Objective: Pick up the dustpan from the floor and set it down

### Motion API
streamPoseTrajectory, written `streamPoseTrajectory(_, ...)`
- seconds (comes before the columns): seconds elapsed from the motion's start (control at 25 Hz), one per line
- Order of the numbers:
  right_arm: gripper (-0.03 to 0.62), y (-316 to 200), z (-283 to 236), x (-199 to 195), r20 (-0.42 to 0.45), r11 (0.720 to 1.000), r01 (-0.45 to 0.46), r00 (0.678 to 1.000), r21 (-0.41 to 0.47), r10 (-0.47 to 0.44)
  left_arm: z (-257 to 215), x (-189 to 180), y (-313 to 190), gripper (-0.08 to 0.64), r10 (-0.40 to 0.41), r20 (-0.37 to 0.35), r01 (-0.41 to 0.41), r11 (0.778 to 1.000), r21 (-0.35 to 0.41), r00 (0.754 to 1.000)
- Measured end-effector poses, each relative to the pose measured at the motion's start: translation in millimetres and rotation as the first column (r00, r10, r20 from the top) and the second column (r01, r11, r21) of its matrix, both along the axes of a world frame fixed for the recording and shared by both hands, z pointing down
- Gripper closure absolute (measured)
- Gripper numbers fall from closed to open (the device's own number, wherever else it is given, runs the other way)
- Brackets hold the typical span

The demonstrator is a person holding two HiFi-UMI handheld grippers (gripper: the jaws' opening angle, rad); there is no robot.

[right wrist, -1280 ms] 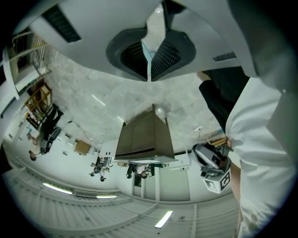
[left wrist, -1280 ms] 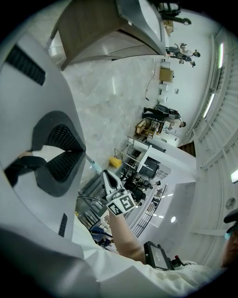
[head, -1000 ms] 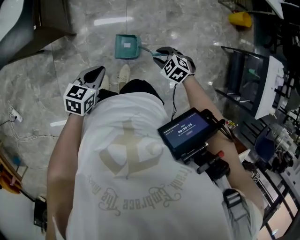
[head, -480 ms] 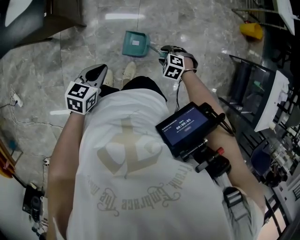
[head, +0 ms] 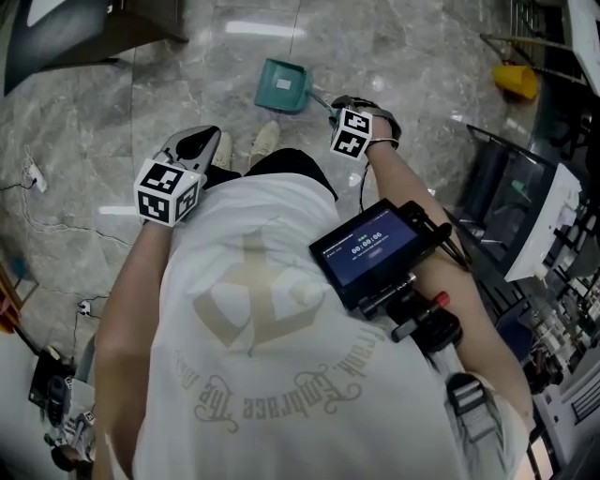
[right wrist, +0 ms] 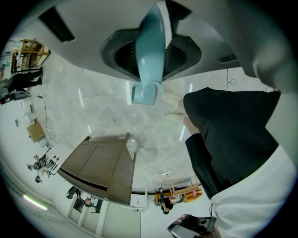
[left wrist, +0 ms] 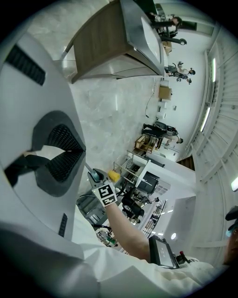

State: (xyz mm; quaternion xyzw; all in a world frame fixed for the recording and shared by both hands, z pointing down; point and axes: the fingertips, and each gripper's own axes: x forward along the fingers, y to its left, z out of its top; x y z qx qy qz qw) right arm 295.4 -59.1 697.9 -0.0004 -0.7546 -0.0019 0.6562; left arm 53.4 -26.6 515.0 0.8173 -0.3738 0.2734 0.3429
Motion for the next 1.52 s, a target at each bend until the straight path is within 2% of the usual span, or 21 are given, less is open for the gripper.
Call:
streamPoseTrajectory(0.32,0.485,-6,-1,-2,0.011,0.999,-0.03,0.999,0.031,0.03,-1,-2,2,0.548,-0.011,0.006,0.011,1.0,0.003,1.0)
streamPoseTrajectory(1.0,0.486,-8,-14,-11,0.098,0.977,-0.212,0.973,0.004,0.21,6,-11,-11,0.548,0.003,0.0,-0.003,1.0,0.026,1.0)
streamPoseTrajectory(1.52,0.486,-17,-28,-16,0.139,0.965,-0.262,0.956,0.011,0.258,8,-14,-18,0.548,-0.008,-0.009,0.008,0.999,0.039,1.0)
